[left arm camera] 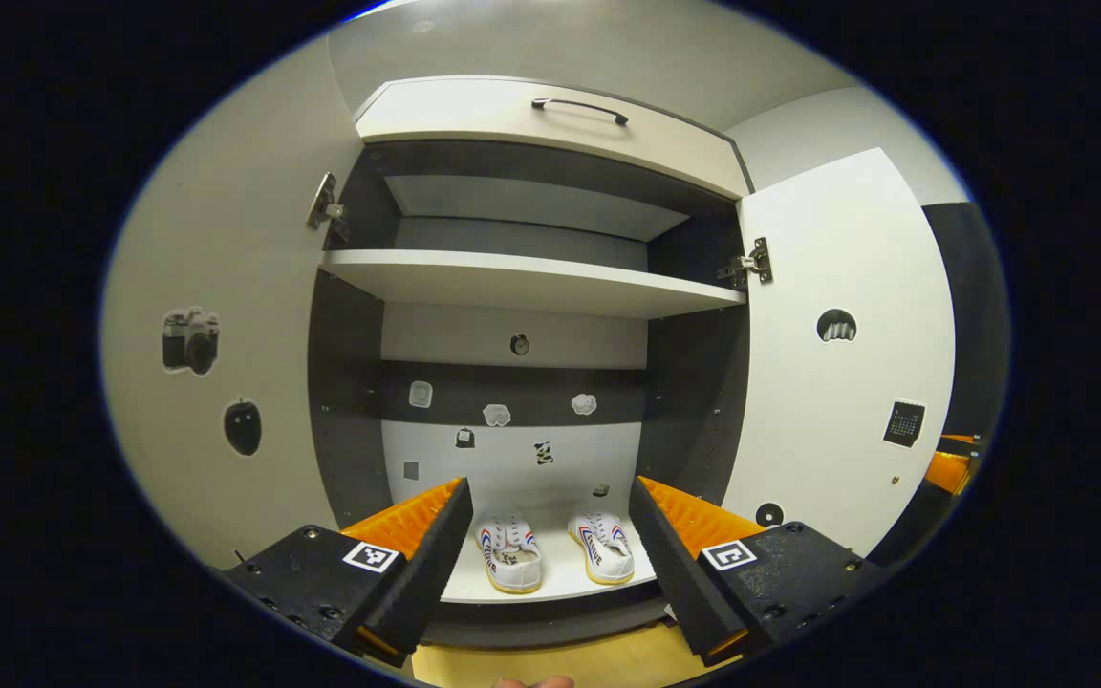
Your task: Grab one shoe with the right hand and put it into the shoe cabinet, grab the other shoe with the left hand and put it into the shoe cabinet; then close the right door with the right hand and the left door with the left hand.
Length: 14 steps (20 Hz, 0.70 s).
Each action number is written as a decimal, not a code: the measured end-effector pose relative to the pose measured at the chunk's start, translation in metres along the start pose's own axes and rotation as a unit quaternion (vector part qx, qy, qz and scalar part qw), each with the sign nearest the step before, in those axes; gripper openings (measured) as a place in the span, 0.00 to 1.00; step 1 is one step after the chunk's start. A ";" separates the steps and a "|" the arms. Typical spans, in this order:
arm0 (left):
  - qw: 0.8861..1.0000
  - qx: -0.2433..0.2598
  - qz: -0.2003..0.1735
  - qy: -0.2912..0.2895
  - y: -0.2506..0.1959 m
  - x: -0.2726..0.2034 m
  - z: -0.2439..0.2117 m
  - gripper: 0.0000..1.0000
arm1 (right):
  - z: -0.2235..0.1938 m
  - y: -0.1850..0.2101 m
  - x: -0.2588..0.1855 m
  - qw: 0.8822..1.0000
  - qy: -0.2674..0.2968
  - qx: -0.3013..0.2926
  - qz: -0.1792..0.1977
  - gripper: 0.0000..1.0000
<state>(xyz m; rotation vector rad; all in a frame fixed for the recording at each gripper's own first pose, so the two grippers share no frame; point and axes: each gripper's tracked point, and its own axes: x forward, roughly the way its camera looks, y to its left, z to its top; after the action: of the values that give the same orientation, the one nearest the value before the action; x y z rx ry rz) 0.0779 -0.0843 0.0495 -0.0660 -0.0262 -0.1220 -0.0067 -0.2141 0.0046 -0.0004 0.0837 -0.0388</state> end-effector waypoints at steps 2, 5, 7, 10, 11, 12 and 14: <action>1.000 -0.012 0.006 -0.003 0.001 -0.014 0.005 0.98 | -0.001 0.002 0.001 1.000 -0.001 -0.008 0.009 0.78; 1.000 -0.019 0.022 -0.012 -0.001 -0.044 0.016 0.98 | 0.001 0.017 0.003 0.999 0.001 -0.010 0.033 0.78; 0.999 -0.020 0.029 -0.024 -0.002 -0.063 0.027 0.97 | -0.001 0.033 0.003 0.998 0.005 -0.007 0.056 0.78; 0.998 -0.025 0.039 -0.034 -0.005 -0.092 0.039 0.96 | -0.002 0.056 0.006 0.996 0.007 -0.008 0.086 0.78; 0.998 -0.023 0.046 -0.035 -0.002 -0.102 0.043 0.99 | -0.002 0.064 0.006 0.995 0.009 -0.008 0.095 0.78; 0.998 -0.019 0.055 -0.034 0.004 -0.109 0.043 0.96 | -0.003 0.071 0.007 0.995 0.010 -0.006 0.103 0.77; 0.996 -0.006 0.076 -0.034 0.014 -0.123 0.042 0.96 | -0.004 0.086 0.010 0.993 0.012 0.000 0.120 0.77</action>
<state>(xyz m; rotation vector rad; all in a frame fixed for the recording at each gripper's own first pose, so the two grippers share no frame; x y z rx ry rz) -0.0435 -0.0526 0.0869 -0.0835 -0.0874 0.0331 0.0062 -0.1286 -0.0006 0.0092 0.1081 0.2018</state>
